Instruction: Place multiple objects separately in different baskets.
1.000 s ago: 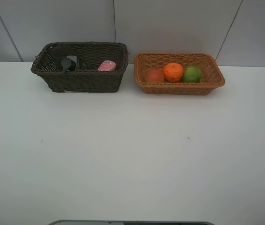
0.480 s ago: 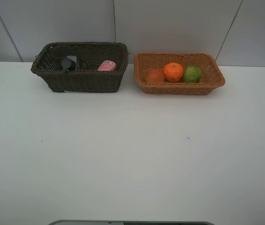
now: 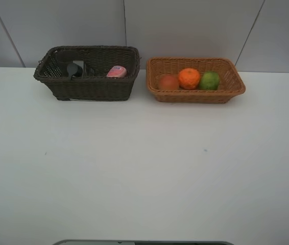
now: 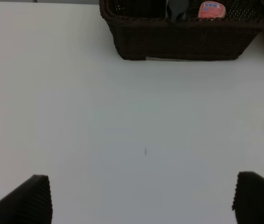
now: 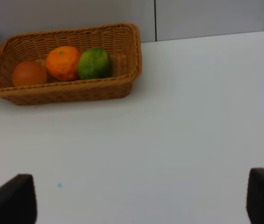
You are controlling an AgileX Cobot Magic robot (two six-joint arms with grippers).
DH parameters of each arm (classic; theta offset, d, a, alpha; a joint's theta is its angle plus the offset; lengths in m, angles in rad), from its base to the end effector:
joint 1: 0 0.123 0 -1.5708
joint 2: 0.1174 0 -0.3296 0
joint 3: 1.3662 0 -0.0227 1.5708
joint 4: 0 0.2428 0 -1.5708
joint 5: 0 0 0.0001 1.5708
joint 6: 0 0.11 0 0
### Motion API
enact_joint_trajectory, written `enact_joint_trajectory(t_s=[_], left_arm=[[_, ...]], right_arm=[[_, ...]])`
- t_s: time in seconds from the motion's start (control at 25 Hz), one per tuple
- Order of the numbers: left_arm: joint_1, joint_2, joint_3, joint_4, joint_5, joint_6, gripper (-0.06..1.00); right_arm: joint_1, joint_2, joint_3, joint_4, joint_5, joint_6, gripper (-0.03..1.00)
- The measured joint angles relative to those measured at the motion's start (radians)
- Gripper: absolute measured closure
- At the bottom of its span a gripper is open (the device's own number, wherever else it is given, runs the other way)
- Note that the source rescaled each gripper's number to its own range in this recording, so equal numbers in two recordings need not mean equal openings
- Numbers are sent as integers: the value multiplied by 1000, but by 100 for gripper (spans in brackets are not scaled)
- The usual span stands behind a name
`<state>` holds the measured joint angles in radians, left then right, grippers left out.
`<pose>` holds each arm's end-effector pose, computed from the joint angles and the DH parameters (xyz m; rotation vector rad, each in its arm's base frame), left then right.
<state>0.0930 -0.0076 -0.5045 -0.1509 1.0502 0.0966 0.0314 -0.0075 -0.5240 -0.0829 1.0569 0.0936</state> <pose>-0.0401 -0.0182 0.2677 0.0107 2.0131 -0.0592 -0.0433 -0.0093 0.2720 0.0675 2.0052 -0.0186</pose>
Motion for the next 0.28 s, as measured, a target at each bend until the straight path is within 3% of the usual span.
enact_joint_trajectory(t_s=[0.28], left_arm=[[0,0,0,0,0,0,-6]], right_arm=[[0,0,0,0,0,0,-3]])
